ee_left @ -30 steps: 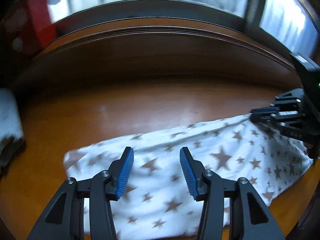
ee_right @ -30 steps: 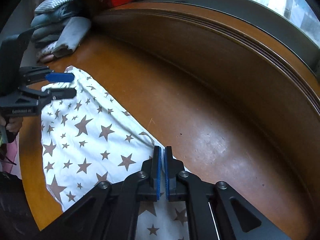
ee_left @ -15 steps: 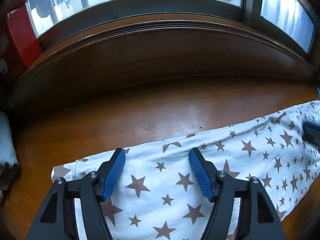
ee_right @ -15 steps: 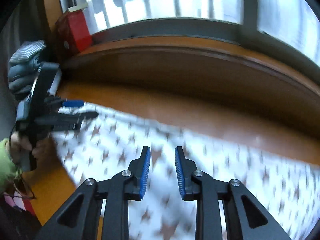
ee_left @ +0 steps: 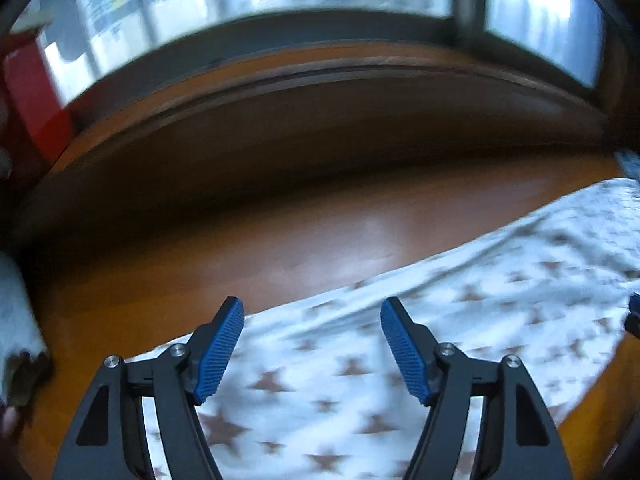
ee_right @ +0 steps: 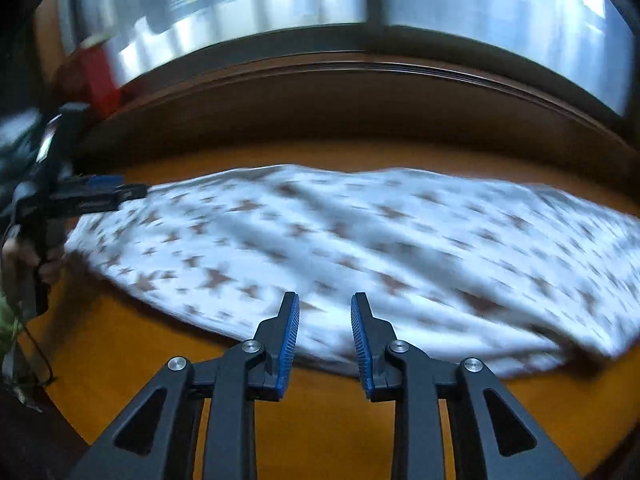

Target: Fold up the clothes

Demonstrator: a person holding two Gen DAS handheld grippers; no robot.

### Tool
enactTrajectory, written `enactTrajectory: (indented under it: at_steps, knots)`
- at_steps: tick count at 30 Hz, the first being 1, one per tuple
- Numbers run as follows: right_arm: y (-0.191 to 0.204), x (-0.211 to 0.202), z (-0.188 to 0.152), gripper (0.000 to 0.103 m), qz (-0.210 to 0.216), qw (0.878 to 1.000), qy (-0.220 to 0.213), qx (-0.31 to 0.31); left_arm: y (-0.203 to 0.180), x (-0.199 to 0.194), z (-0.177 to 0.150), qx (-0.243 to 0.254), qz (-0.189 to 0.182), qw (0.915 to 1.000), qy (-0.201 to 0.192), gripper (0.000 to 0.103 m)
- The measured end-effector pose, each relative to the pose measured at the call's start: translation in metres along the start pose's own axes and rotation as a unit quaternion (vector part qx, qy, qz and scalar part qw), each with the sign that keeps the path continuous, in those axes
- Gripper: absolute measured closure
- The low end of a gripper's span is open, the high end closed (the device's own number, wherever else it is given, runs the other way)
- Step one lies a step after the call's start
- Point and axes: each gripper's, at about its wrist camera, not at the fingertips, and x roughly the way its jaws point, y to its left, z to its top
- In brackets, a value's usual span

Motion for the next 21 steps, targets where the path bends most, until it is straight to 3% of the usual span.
enactTrajectory:
  at_steps: [3, 8, 11, 14, 17, 21]
  knots:
    - [-0.045, -0.017, -0.003, 0.073, -0.024, 0.999, 0.001, 0.044, -0.029, -0.010, 0.002, 0.021, -0.050, 0.9984, -0.017, 0.035]
    - [-0.076, -0.019, 0.017, 0.068, -0.041, 0.999, 0.005, 0.017, -0.098, -0.004, 0.003, 0.066, -0.103, 0.9925, -0.001, 0.034]
    - [-0.101, -0.003, 0.046, 0.066, -0.037, 0.999, 0.016, -0.026, -0.151, -0.013, -0.001, 0.090, -0.099, 0.9910, -0.001, 0.034]
    - [-0.117, 0.028, 0.073, 0.066, -0.023, 0.996, 0.034, -0.082, -0.179, -0.011, -0.007, 0.085, -0.076, 0.9934, 0.014, 0.034]
    - [-0.138, 0.054, 0.097, 0.065, -0.013, 0.990, 0.045, -0.134, -0.191, -0.005, -0.012, 0.056, -0.044, 0.9969, 0.033, 0.034]
    - [-0.170, 0.082, 0.117, 0.062, 0.033, 0.983, 0.063, -0.169, -0.192, -0.003, -0.019, -0.005, -0.010, 0.9986, 0.052, 0.031]
